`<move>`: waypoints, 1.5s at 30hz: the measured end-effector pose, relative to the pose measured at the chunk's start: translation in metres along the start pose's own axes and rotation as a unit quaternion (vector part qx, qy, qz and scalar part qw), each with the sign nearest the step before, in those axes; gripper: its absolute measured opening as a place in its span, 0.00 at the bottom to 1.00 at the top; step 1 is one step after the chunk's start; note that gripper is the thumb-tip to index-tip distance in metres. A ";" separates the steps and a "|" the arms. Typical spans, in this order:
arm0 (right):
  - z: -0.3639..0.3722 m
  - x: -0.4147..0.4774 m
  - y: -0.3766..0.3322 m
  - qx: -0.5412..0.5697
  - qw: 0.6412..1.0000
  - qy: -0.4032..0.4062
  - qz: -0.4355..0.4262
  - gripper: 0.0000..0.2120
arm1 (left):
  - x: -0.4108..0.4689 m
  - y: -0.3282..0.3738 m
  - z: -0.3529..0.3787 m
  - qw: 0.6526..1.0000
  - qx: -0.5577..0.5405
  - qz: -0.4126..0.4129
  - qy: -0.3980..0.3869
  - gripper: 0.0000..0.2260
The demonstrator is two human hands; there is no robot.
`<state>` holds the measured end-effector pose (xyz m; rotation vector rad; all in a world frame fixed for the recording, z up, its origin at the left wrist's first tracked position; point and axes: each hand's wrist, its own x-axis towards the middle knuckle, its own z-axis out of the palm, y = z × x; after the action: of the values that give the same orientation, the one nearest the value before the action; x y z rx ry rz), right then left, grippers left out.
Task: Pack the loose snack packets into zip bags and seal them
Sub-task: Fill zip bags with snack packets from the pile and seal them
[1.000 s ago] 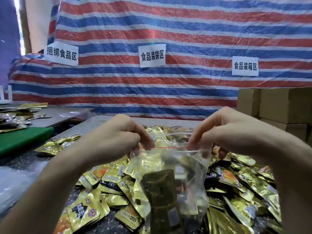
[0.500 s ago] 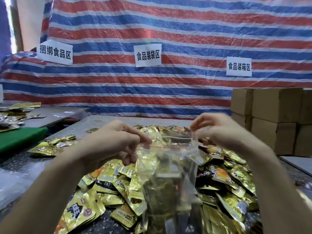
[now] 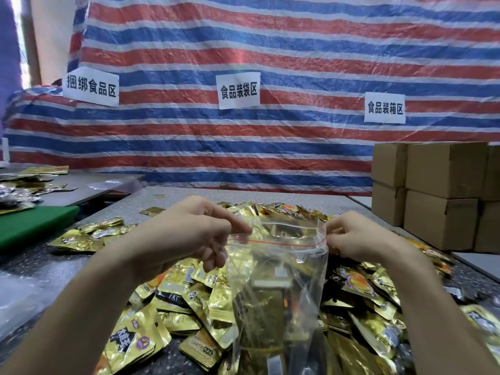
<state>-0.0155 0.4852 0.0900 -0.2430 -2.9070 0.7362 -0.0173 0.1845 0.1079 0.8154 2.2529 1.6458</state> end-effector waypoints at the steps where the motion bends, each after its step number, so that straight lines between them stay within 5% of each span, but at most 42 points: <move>1: -0.002 -0.002 -0.002 0.009 0.999 0.050 -0.004 0.09 | 0.000 0.000 0.000 1.000 0.001 0.002 0.000 0.19; 5: -0.016 -0.011 -0.008 0.100 0.951 0.287 -0.062 0.12 | 0.002 -0.001 0.001 1.000 0.002 0.001 0.003 0.19; 8: -0.030 -0.025 -0.021 0.286 0.879 0.368 -0.106 0.10 | 0.002 -0.001 0.001 1.000 0.002 -0.001 0.006 0.19; 12: -0.045 -0.053 -0.050 0.544 0.778 0.243 -0.198 0.13 | 0.001 0.001 0.003 1.000 0.005 -0.005 0.004 0.19; 14: -0.046 -0.062 -0.060 0.586 0.762 0.167 -0.220 0.12 | 0.001 0.001 0.004 1.000 0.006 -0.005 0.004 0.18; 16: -0.042 -0.066 -0.068 0.576 0.776 0.125 -0.224 0.12 | 0.002 0.001 0.003 1.000 0.007 -0.004 0.002 0.18; 21: -0.027 -0.066 -0.079 0.343 0.908 0.145 -0.193 0.12 | 0.000 0.001 0.000 1.000 -0.013 -0.007 0.002 0.16; 24: -0.022 -0.066 -0.080 0.276 0.941 0.080 -0.181 0.11 | -0.001 0.001 -0.001 1.000 -0.021 -0.009 0.004 0.17; 28: -0.016 -0.071 -0.083 0.251 0.955 -0.050 -0.148 0.11 | -0.001 0.003 0.001 1.000 -0.009 -0.002 0.006 0.17; 34: -0.019 -0.075 -0.085 0.121 0.976 -0.084 -0.159 0.13 | -0.003 0.004 0.000 1.000 -0.018 0.016 0.013 0.17; 39: -0.029 -0.079 -0.078 0.087 0.971 -0.103 -0.195 0.26 | -0.005 0.007 0.000 0.999 -0.003 0.043 -0.013 0.09; 42: -0.039 -0.080 -0.068 0.092 0.962 -0.153 -0.205 0.25 | -0.008 0.007 -0.009 0.996 0.033 0.055 -0.060 0.20; 45: -0.047 -0.082 -0.057 0.094 0.954 -0.203 -0.200 0.21 | -0.011 0.005 -0.016 0.986 0.104 0.067 -0.108 0.14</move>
<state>0.0654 0.4421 0.1513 0.5682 -3.0589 1.0777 -0.0143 0.1667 0.1161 1.1572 2.2836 1.3128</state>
